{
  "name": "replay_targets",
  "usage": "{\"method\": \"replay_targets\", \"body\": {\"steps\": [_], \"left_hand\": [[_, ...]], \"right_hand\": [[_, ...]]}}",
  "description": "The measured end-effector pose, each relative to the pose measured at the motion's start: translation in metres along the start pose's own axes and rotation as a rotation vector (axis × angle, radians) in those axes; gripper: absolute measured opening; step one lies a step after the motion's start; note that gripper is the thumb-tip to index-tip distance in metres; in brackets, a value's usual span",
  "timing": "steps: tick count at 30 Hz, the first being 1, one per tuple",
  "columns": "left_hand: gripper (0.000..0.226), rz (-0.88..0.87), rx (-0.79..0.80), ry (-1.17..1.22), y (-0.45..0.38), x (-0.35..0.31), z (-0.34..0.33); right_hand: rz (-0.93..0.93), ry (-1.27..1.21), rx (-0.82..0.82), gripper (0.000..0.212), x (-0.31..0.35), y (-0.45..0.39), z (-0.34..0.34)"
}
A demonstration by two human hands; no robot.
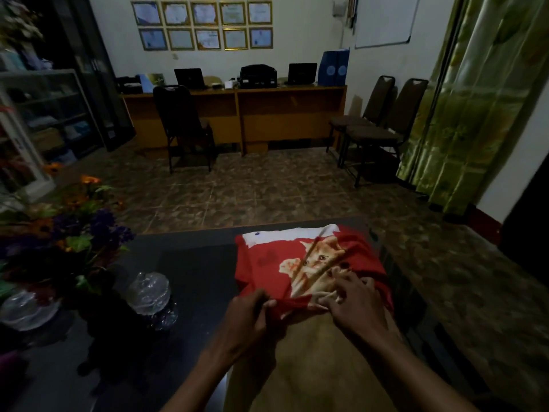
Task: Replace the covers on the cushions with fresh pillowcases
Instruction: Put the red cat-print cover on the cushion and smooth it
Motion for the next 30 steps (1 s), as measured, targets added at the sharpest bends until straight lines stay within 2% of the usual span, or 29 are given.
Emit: {"method": "replay_targets", "body": {"steps": [4,6,8,9,10,12,14,16,19,22,24,25,28,30], "left_hand": [[0.027,0.109,0.161,-0.085,0.008,0.015,-0.011],[0.043,0.149,0.251,-0.085,0.008,0.023,-0.017],[0.066,0.083,0.329,-0.164,0.009,0.019,-0.024],[0.069,0.024,0.341,-0.229,0.010,0.014,-0.028],[0.065,-0.033,0.323,-0.281,0.010,0.009,-0.031],[0.045,-0.060,0.227,-0.276,0.012,-0.002,-0.030],[0.024,-0.003,0.148,-0.160,0.017,-0.010,-0.023],[0.018,0.001,0.129,-0.056,0.021,-0.016,-0.017],[0.012,-0.020,0.350,-0.081,0.032,-0.019,-0.018],[0.007,0.076,0.657,-0.061,0.038,-0.020,-0.019],[0.026,0.160,0.788,-0.028,0.029,-0.025,-0.015],[0.030,0.173,0.772,-0.028,0.017,-0.029,-0.011],[0.032,0.128,0.480,-0.071,-0.033,-0.044,-0.001],[0.047,0.081,0.336,-0.144,-0.069,-0.050,-0.008]], "right_hand": [[0.084,0.145,0.007,0.020,0.010,0.004,0.002],[0.158,0.170,0.097,0.027,0.015,0.012,0.000],[0.213,0.168,0.221,0.040,0.018,0.024,-0.003],[0.225,0.138,0.264,0.043,0.018,0.028,-0.004],[0.210,0.085,0.288,0.043,0.017,0.030,-0.002],[0.162,-0.025,0.265,0.043,0.018,0.025,0.005],[0.113,-0.073,0.227,0.045,0.017,0.020,0.008],[0.099,-0.021,0.215,0.045,0.016,0.022,0.002],[0.119,0.062,0.161,0.038,0.018,0.028,-0.007],[0.120,0.088,0.169,0.026,0.021,0.033,-0.013],[0.127,0.097,0.218,0.026,0.018,0.036,-0.011],[0.121,0.078,0.260,0.029,0.016,0.037,-0.008],[0.098,0.054,0.379,0.043,0.015,0.028,0.009],[0.074,0.041,0.383,0.045,0.018,0.014,0.018]]}}
Point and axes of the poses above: each hand's wrist, its own y-axis away from the middle knuckle, its own z-axis out of the back of the hand, x = y × z, the point moved 7 cm from there along -y, towards the middle knuckle, and after that the axes turned 12 degrees about -y, right-handed, at the moved point
